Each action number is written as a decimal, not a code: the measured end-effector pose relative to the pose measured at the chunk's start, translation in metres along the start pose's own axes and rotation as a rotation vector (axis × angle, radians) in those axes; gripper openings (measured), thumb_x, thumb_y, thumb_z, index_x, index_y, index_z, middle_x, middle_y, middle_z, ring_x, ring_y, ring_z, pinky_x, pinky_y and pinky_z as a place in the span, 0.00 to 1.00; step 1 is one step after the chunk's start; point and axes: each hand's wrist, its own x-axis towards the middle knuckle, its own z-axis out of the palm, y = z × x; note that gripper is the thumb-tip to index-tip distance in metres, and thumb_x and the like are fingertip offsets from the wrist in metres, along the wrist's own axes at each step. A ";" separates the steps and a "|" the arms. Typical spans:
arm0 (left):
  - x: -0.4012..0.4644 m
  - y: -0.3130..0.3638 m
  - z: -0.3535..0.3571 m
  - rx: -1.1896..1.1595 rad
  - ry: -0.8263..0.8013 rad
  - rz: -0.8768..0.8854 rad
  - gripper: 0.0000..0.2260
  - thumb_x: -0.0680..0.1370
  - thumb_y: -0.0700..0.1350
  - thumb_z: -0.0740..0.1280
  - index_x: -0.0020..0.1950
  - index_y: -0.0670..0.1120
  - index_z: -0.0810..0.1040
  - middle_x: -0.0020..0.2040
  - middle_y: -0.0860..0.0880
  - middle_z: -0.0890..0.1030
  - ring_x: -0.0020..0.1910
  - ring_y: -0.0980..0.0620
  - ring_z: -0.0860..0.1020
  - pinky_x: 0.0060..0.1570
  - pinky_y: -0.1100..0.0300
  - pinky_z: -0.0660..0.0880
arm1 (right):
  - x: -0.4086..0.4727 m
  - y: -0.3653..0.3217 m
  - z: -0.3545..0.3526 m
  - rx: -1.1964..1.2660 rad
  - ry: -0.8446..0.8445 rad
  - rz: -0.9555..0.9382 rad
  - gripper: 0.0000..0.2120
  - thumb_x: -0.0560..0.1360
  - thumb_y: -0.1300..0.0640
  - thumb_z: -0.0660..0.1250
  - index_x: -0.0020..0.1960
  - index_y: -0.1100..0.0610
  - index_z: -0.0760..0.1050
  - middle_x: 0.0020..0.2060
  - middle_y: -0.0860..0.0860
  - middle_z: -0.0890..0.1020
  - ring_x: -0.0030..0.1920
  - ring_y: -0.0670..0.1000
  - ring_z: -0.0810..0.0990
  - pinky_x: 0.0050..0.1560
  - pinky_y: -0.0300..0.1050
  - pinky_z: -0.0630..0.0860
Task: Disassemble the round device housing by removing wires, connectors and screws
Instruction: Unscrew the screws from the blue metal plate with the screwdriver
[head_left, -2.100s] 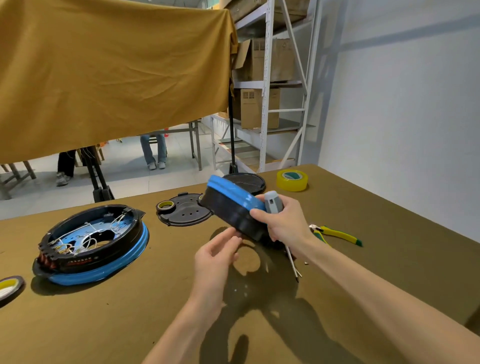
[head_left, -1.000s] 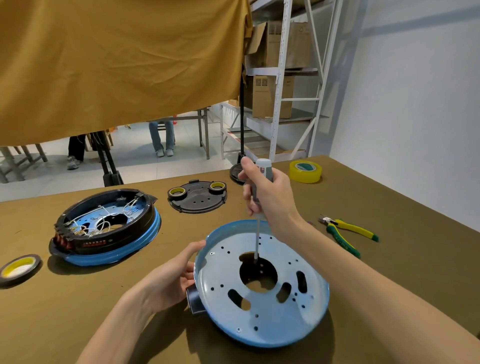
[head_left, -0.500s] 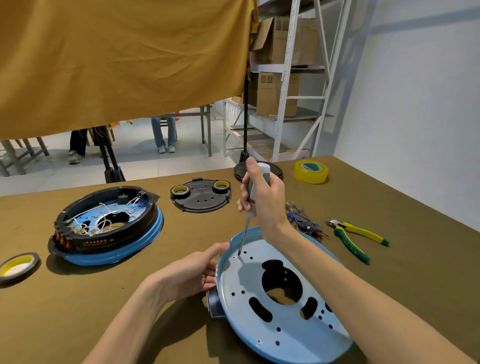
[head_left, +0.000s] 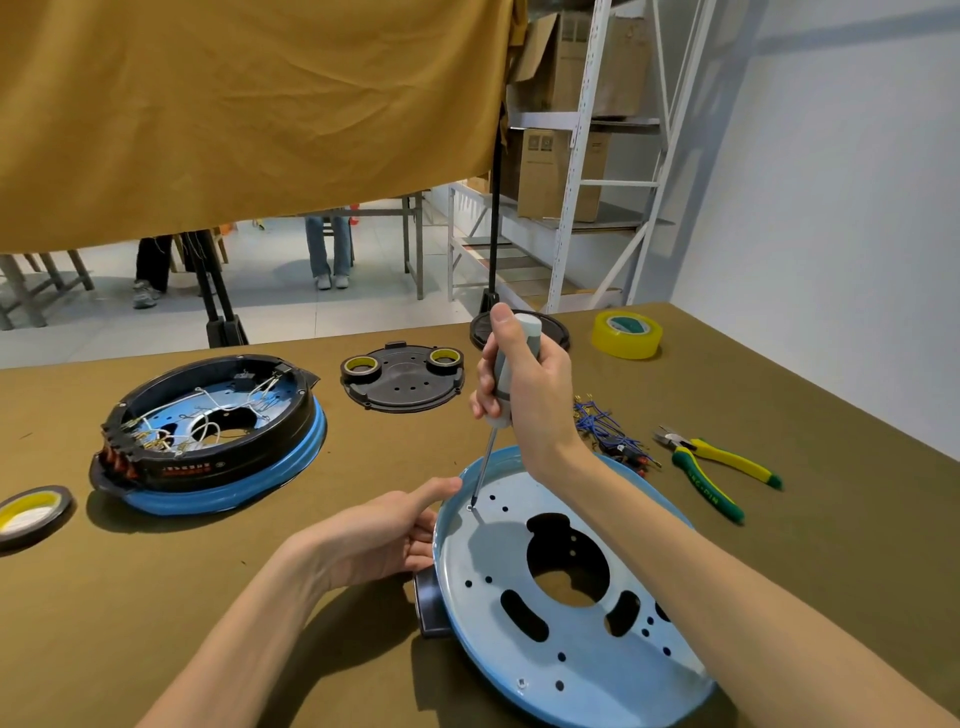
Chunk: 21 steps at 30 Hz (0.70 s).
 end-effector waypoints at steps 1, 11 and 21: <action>0.000 0.000 0.000 -0.003 -0.001 0.002 0.41 0.65 0.65 0.73 0.65 0.34 0.79 0.38 0.48 0.82 0.33 0.55 0.77 0.39 0.63 0.76 | 0.000 0.000 0.000 0.006 0.005 0.001 0.19 0.81 0.47 0.65 0.36 0.58 0.73 0.27 0.55 0.73 0.22 0.51 0.68 0.28 0.47 0.70; 0.002 -0.002 0.001 0.012 0.027 0.004 0.44 0.66 0.66 0.71 0.67 0.31 0.77 0.36 0.49 0.81 0.32 0.55 0.76 0.40 0.64 0.75 | -0.002 0.001 0.004 -0.009 -0.001 -0.007 0.19 0.81 0.47 0.65 0.37 0.59 0.72 0.26 0.54 0.73 0.22 0.51 0.68 0.27 0.47 0.70; 0.000 -0.001 0.000 -0.008 0.000 -0.008 0.37 0.65 0.66 0.72 0.58 0.37 0.79 0.34 0.49 0.80 0.31 0.56 0.77 0.37 0.65 0.76 | -0.004 0.004 0.000 0.008 -0.003 -0.043 0.20 0.80 0.46 0.64 0.36 0.58 0.71 0.25 0.55 0.72 0.21 0.52 0.67 0.23 0.45 0.68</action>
